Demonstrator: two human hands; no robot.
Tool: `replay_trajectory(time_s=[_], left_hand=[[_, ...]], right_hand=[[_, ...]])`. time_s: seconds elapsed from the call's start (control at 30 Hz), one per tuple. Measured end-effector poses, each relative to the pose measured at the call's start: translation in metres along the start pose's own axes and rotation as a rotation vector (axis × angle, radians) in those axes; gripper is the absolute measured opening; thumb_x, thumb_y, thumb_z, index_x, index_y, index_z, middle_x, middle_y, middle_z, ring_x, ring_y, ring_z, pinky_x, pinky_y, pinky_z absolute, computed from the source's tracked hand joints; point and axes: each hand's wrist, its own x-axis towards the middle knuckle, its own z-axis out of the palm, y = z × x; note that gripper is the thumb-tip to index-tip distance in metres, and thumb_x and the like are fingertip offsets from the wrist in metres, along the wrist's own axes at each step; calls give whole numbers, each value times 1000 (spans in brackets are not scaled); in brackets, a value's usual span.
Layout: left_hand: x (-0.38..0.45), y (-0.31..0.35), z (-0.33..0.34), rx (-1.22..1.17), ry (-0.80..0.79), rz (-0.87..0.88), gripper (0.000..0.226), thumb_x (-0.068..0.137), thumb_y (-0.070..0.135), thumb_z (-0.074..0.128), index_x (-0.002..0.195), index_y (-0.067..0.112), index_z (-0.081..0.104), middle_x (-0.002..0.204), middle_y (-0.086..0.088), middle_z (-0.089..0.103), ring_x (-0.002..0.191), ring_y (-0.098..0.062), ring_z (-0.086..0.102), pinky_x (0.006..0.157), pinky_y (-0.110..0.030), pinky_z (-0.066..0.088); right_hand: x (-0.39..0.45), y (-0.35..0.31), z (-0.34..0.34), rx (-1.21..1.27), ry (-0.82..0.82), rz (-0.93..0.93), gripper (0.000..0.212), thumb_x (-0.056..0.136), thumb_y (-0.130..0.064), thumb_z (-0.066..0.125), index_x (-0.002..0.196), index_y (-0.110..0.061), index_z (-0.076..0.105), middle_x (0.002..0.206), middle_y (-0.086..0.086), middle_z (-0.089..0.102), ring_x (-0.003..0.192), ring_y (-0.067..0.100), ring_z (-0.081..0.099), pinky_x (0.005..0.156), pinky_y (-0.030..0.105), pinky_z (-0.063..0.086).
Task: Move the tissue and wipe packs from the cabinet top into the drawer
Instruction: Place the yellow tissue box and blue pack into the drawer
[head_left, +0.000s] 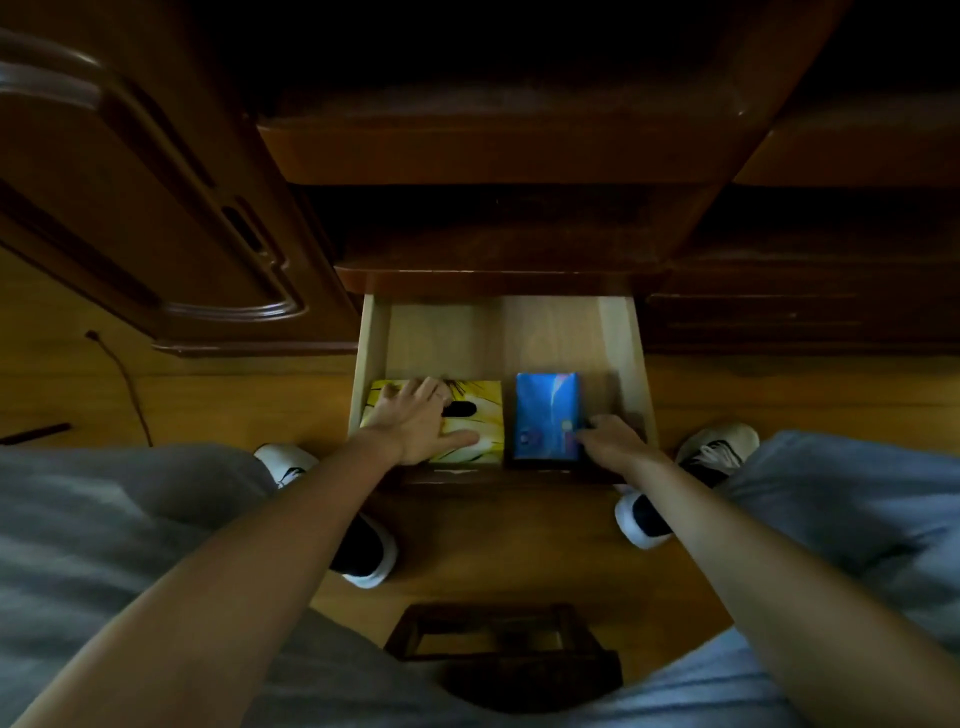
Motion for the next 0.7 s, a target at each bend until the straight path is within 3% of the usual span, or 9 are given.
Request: replay_trajectory(time_s=[0.1, 0.2, 0.27, 0.33, 0.53, 0.63, 0.7], left_hand=[[6, -2, 1, -20, 5, 9, 111, 71, 98, 25, 156, 26, 18, 161, -9, 26, 147, -34, 30, 117, -67, 17], [9, -6, 7, -49, -25, 66, 111, 74, 89, 47, 158, 34, 1, 166, -8, 8, 152, -35, 16, 119, -68, 13], [9, -8, 12, -14, -83, 90, 112, 78, 81, 55, 158, 37, -10, 167, -12, 11, 153, -36, 15, 119, -67, 15], [11, -9, 12, -4, -106, 79, 113, 78, 78, 58, 158, 37, -11, 162, -15, 23, 149, -37, 23, 118, -65, 20], [15, -10, 6, -115, -131, 35, 117, 70, 71, 74, 157, 40, 2, 158, -13, 31, 145, -38, 30, 116, -66, 25], [18, -11, 8, -90, -132, 25, 119, 68, 74, 72, 157, 37, 3, 156, -12, 33, 145, -35, 31, 116, -64, 26], [19, -12, 9, -77, -128, 20, 121, 67, 77, 71, 158, 35, 4, 154, -11, 36, 144, -34, 33, 116, -63, 28]], right_hand=[[10, -6, 3, 59, 9, -28, 43, 95, -29, 61, 132, -9, 52, 119, 10, 65, 96, 21, 65, 72, 34, 51], [16, -20, 8, 66, 31, -48, 76, 91, -30, 67, 154, -18, 27, 133, 11, 55, 113, 28, 61, 89, 43, 54], [21, -27, 11, -28, 46, -76, 95, 87, -29, 71, 160, -26, 10, 153, 15, 39, 134, 37, 46, 103, 51, 47], [26, -33, 12, -97, 36, -116, 102, 85, -26, 74, 162, -27, 6, 161, 17, 27, 144, 39, 33, 110, 56, 41], [48, -35, 3, -200, -77, -153, 84, 92, -19, 70, 159, -32, 22, 155, 15, 37, 133, 35, 47, 95, 46, 50], [56, -35, -10, -311, 63, -188, 76, 96, -20, 63, 159, -37, 23, 147, 16, 45, 115, 29, 56, 77, 35, 47], [58, -36, -19, -388, 148, -177, 72, 98, -22, 60, 158, -39, 23, 144, 17, 47, 112, 29, 56, 76, 36, 46]])
